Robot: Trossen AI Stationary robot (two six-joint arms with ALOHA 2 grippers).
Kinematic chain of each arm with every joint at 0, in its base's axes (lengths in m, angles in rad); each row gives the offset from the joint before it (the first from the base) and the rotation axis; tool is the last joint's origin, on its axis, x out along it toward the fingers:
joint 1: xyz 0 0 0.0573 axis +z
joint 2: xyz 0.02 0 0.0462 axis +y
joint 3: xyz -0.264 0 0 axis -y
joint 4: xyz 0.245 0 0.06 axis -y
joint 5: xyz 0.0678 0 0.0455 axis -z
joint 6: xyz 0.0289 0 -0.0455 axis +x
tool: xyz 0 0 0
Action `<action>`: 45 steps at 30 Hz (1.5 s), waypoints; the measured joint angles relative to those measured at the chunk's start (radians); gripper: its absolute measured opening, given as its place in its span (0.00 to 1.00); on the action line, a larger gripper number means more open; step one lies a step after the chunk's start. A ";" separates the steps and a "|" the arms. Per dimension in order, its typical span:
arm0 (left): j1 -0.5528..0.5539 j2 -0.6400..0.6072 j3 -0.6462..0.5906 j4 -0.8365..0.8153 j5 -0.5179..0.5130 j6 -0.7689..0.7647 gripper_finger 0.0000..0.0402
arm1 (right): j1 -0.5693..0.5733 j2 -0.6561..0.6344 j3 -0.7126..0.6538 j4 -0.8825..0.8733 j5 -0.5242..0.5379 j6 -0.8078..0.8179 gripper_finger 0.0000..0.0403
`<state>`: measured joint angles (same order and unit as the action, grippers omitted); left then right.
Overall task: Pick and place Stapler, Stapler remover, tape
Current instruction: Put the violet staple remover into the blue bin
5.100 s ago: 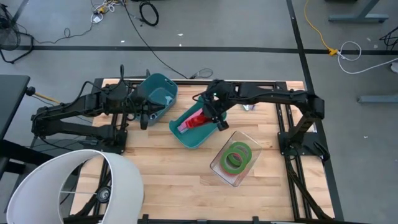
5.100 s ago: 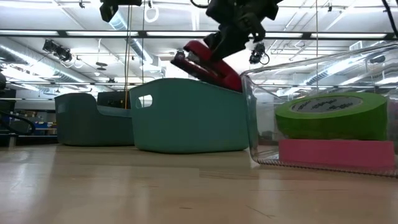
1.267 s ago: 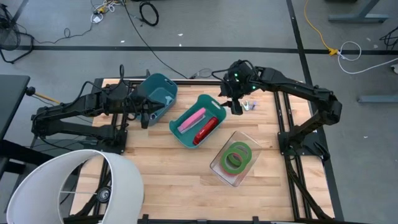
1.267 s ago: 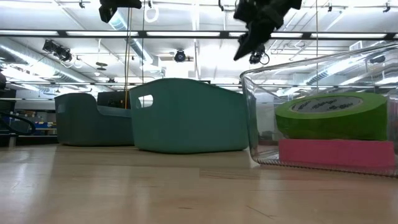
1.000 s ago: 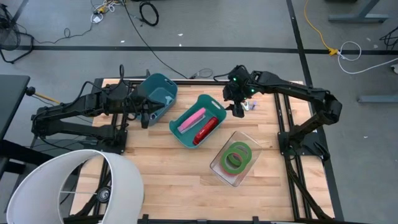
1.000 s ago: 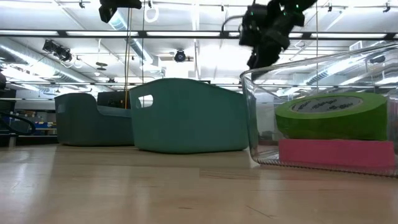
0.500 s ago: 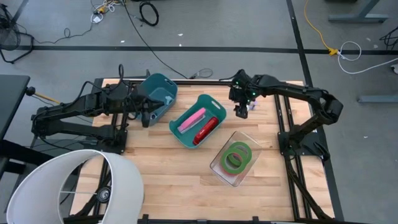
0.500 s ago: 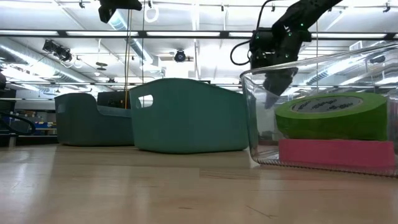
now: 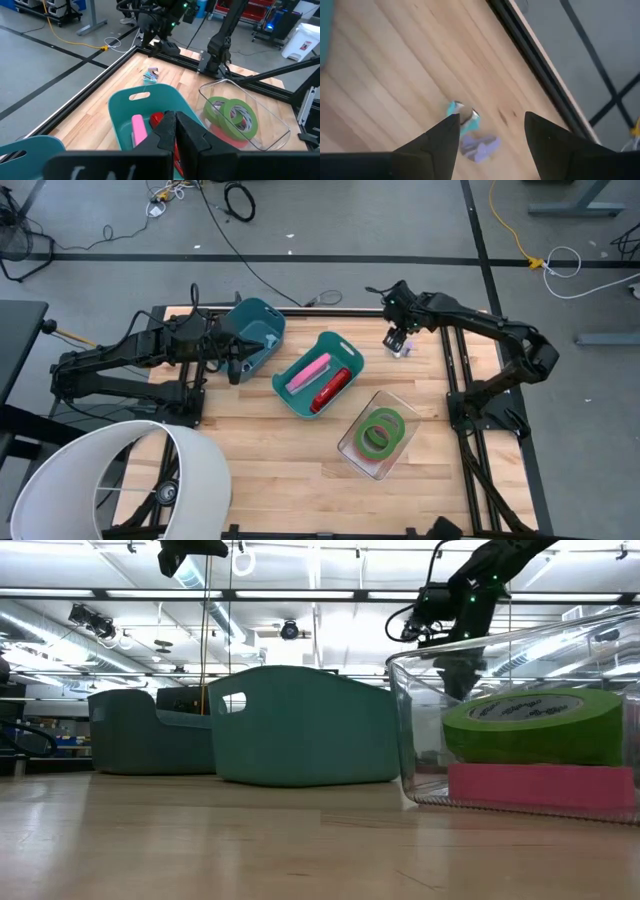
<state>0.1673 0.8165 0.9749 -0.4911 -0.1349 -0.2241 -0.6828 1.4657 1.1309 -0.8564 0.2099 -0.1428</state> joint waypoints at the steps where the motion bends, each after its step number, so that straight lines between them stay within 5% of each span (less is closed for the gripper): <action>1: 0.000 0.000 0.000 0.000 -0.001 0.000 0.04 | -0.005 -0.004 0.000 -0.011 0.005 0.022 0.55; 35: 0.000 0.001 0.000 0.000 -0.003 0.000 0.04 | -0.155 -0.009 0.000 -0.178 -0.098 0.589 0.55; 45: 0.000 0.001 0.000 0.000 -0.003 0.000 0.04 | -0.155 -0.009 0.000 -0.171 -0.158 0.659 0.65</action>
<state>0.1671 0.8173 0.9749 -0.4911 -0.1383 -0.2238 -0.8383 1.4570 1.1309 -1.0271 0.0516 0.5166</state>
